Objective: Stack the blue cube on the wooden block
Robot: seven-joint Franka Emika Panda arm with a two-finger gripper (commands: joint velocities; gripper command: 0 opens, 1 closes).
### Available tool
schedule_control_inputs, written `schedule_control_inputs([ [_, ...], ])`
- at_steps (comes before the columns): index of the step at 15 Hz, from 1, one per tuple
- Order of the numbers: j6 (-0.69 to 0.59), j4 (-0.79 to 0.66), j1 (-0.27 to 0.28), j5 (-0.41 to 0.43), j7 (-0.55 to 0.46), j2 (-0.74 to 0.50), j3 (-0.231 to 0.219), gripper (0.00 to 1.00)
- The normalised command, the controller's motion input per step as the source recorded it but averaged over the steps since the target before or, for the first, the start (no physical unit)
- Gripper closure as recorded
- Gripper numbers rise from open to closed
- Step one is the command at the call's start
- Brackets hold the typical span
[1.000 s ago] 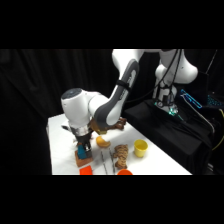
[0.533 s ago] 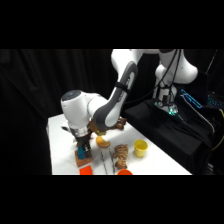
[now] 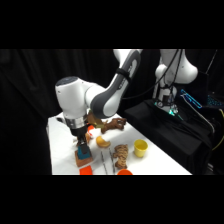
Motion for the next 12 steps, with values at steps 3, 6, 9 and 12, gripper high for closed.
schedule_control_inputs([
  [3,-0.36,-0.16,-0.052,0.128,-0.17,-0.48,0.060,0.00],
  [6,-0.42,-0.03,-0.067,0.135,-0.17,-0.39,0.062,0.00],
  [9,-0.39,0.07,-0.070,0.120,-0.17,-0.27,0.062,0.00],
  [12,-0.33,0.09,-0.080,0.138,-0.19,-0.16,0.077,0.00],
])
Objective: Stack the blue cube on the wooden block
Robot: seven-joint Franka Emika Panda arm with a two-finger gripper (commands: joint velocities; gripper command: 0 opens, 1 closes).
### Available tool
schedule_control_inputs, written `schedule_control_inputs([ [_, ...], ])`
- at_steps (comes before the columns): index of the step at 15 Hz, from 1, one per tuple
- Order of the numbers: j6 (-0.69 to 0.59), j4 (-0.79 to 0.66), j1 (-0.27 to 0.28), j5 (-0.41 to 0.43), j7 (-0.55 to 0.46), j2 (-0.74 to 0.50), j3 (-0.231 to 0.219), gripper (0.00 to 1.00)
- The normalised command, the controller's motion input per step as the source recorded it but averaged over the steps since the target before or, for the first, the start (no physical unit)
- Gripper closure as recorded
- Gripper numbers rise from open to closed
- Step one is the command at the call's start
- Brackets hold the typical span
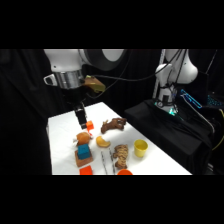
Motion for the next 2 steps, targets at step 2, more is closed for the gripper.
schedule_control_inputs([
  [2,-0.33,0.09,-0.055,0.081,-0.12,-0.12,0.064,0.00],
])
